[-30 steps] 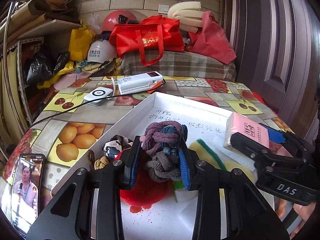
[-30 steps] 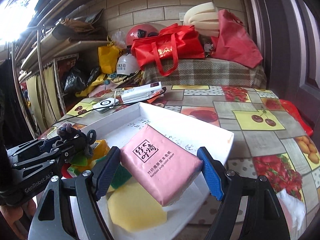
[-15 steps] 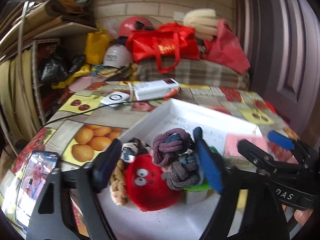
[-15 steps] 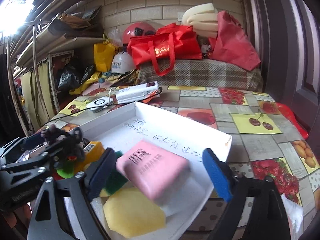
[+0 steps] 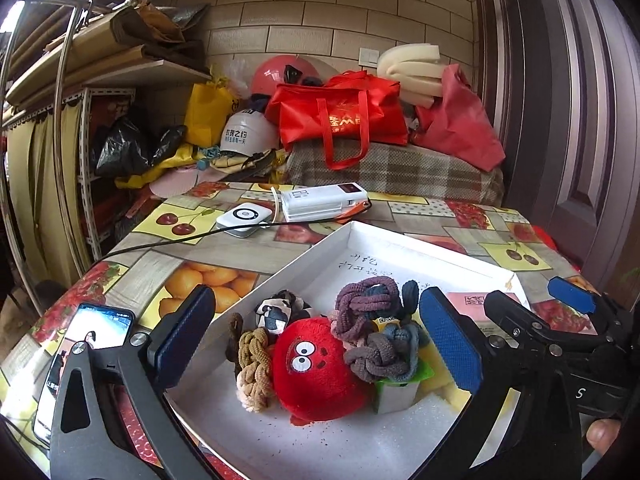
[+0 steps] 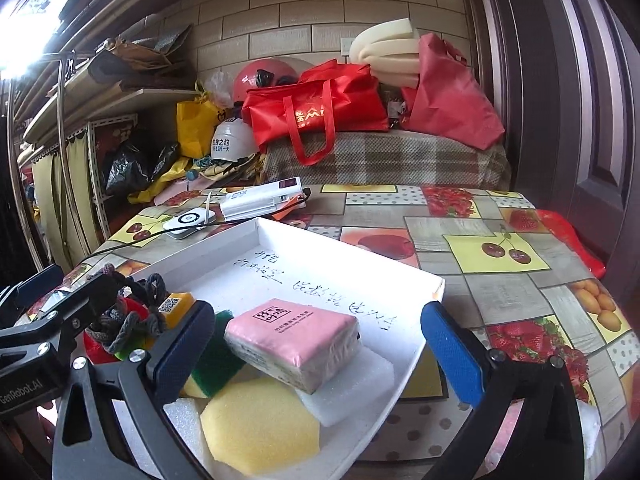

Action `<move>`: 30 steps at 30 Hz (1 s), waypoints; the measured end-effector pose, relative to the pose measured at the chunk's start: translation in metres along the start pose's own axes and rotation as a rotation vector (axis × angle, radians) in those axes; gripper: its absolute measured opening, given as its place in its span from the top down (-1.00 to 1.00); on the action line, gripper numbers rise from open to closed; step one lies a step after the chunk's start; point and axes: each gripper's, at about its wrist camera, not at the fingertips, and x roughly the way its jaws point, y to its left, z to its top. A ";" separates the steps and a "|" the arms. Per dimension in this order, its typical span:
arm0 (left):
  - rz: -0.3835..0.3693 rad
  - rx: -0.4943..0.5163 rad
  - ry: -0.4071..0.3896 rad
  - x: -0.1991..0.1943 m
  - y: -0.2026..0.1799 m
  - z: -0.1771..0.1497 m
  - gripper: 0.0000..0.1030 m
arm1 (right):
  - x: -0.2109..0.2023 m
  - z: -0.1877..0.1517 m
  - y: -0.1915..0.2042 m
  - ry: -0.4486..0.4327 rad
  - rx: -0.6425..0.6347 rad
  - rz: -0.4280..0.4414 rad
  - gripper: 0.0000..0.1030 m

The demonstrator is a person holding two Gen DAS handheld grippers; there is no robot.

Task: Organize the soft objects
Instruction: 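Release the rope knot toy into the tray with left gripper while right gripper releases pink pack, then move both tools away from the tray toward the pink plush and white sock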

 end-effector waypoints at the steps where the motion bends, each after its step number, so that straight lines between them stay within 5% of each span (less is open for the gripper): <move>1: 0.000 -0.002 0.001 0.000 0.000 0.000 -1.00 | 0.000 0.000 0.000 -0.001 0.000 0.000 -1.00; 12: 0.012 -0.030 -0.003 0.000 0.005 0.000 -1.00 | -0.005 0.000 0.002 -0.028 -0.007 -0.002 -1.00; 30: 0.031 0.013 -0.093 -0.026 -0.010 -0.008 -1.00 | -0.052 -0.010 0.001 -0.203 0.005 -0.026 -1.00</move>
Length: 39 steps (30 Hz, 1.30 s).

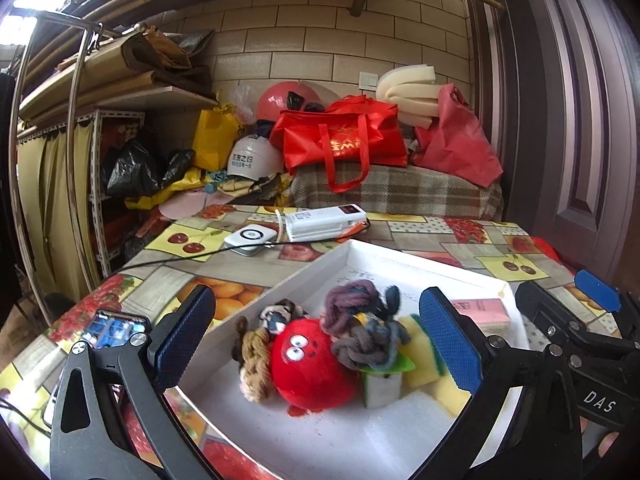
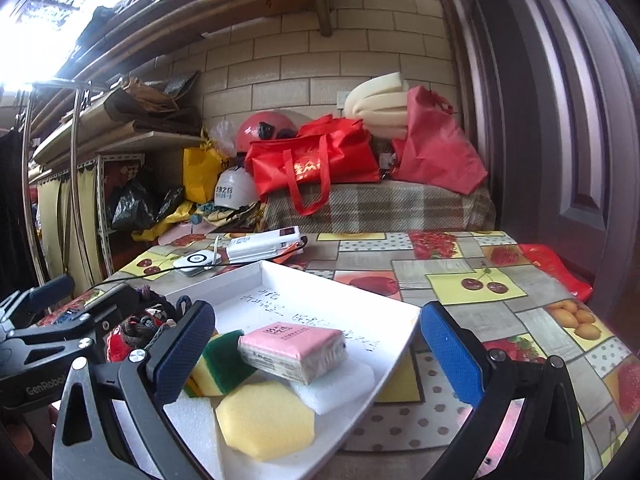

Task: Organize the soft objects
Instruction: 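Move both tools away from the tray toward the pink plush and white sock, then grasp the pink pig plush with left gripper while right gripper grasps the white sock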

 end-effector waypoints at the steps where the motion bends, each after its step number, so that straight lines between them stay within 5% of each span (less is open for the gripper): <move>1: -0.006 -0.004 0.000 -0.002 -0.001 -0.001 -1.00 | -0.004 0.000 -0.002 -0.012 0.006 -0.015 -1.00; 7: -0.065 -0.050 -0.053 -0.021 -0.005 -0.001 -1.00 | -0.034 0.002 -0.016 -0.161 0.072 -0.163 -1.00; 12: -0.119 -0.031 -0.049 -0.022 -0.013 -0.002 -1.00 | -0.025 -0.001 -0.035 -0.057 0.148 -0.070 -1.00; 17: -0.160 0.014 -0.008 -0.019 -0.025 -0.003 -1.00 | -0.039 -0.005 -0.053 -0.102 0.227 -0.001 -1.00; 21: -0.208 0.048 0.013 -0.017 -0.033 -0.004 -1.00 | -0.046 -0.007 -0.070 -0.085 0.231 -0.026 -1.00; 32: -0.242 0.161 0.016 -0.025 -0.059 -0.010 -1.00 | -0.061 -0.014 -0.164 0.002 0.325 -0.307 -1.00; 39: -0.314 0.269 0.054 -0.030 -0.096 -0.018 -1.00 | -0.061 -0.024 -0.211 0.149 0.344 -0.392 -1.00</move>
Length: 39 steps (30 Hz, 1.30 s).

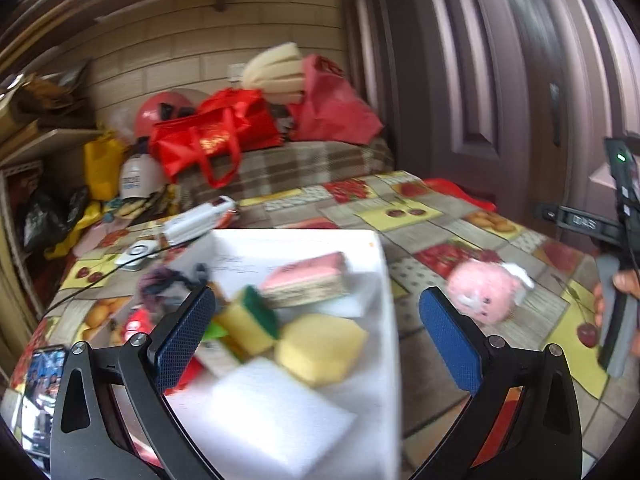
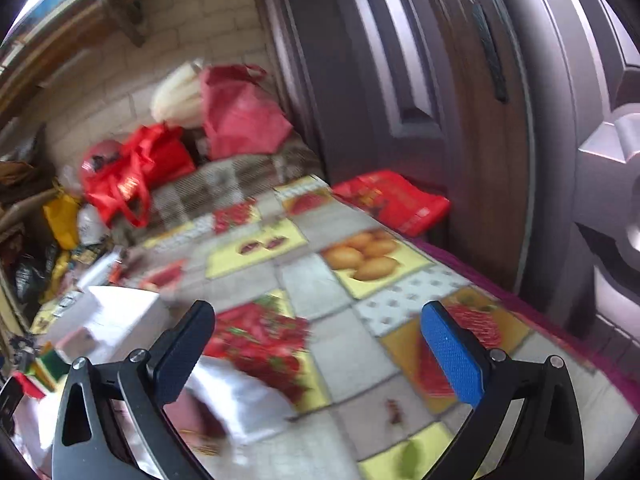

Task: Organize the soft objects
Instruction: 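Grasp the pink pig plush with left gripper while right gripper grasps the white sock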

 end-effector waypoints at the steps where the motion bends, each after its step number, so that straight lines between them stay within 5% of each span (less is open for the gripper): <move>1: -0.019 0.016 0.010 0.002 -0.008 0.001 -1.00 | 0.003 0.001 -0.005 0.023 -0.004 -0.013 -1.00; 8: -0.072 0.139 0.063 0.018 -0.066 0.006 -1.00 | 0.011 0.001 -0.022 0.100 -0.028 0.018 -1.00; 23: -0.200 0.033 0.324 0.098 -0.120 0.018 -0.99 | 0.016 0.002 -0.040 0.136 0.073 0.064 -1.00; 38: -0.240 0.086 0.355 0.116 -0.145 0.023 -0.99 | 0.024 0.001 -0.020 0.179 -0.030 0.111 -1.00; 39: -0.246 0.097 0.358 0.117 -0.147 0.023 -0.87 | 0.026 0.000 -0.022 0.187 -0.021 0.113 -1.00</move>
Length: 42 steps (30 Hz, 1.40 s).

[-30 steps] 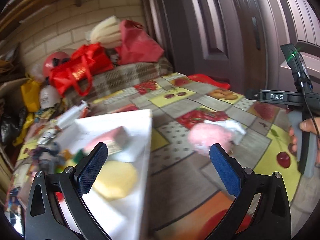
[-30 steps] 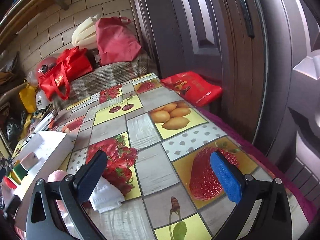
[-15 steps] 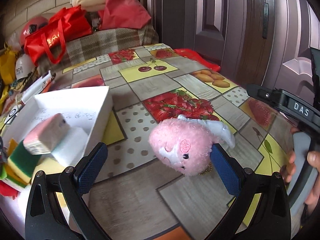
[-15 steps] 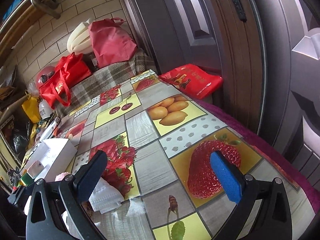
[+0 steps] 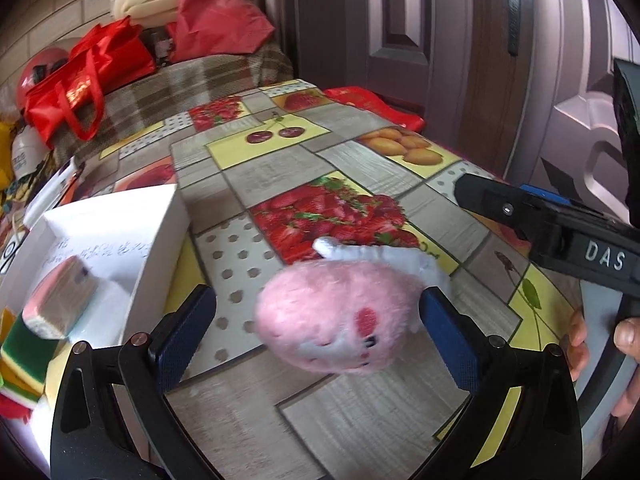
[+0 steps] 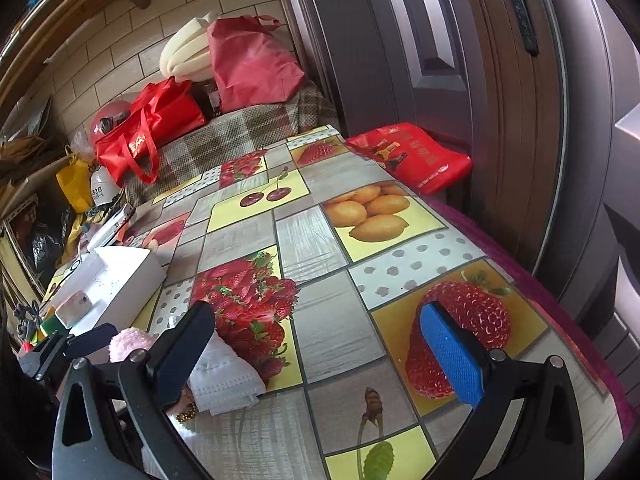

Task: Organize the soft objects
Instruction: 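Grasp the pink pig plush with left gripper while right gripper grasps the white sock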

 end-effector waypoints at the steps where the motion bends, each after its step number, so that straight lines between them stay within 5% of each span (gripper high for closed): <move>1: -0.004 0.012 0.004 0.001 -0.002 0.000 -0.77 | 0.000 0.000 -0.001 0.003 0.005 0.002 -1.00; 4: -0.012 0.022 0.011 0.002 -0.004 0.001 -0.35 | 0.001 0.000 -0.003 0.008 0.017 0.004 -1.00; 12: -0.047 -0.044 0.016 0.003 0.008 0.001 -0.33 | 0.001 0.000 -0.004 0.013 0.012 0.001 -1.00; 18: 0.006 -0.080 -0.021 -0.008 0.014 -0.003 -0.33 | 0.005 0.000 -0.001 0.030 -0.002 0.005 -1.00; 25: 0.075 -0.146 -0.041 -0.026 0.029 -0.017 -0.33 | 0.026 -0.008 0.045 0.146 -0.231 0.074 -0.98; 30: 0.083 -0.170 -0.027 -0.023 0.032 -0.017 -0.33 | 0.048 -0.014 0.063 0.249 -0.312 0.067 -0.82; 33: 0.087 -0.167 -0.028 -0.023 0.032 -0.018 -0.31 | 0.057 -0.021 0.075 0.299 -0.380 0.055 -0.47; 35: 0.092 -0.171 -0.034 -0.025 0.033 -0.018 -0.32 | 0.056 -0.022 0.081 0.293 -0.415 0.067 -0.03; 42: 0.089 -0.170 -0.028 -0.023 0.033 -0.018 -0.32 | 0.056 -0.018 0.076 0.294 -0.383 0.119 0.03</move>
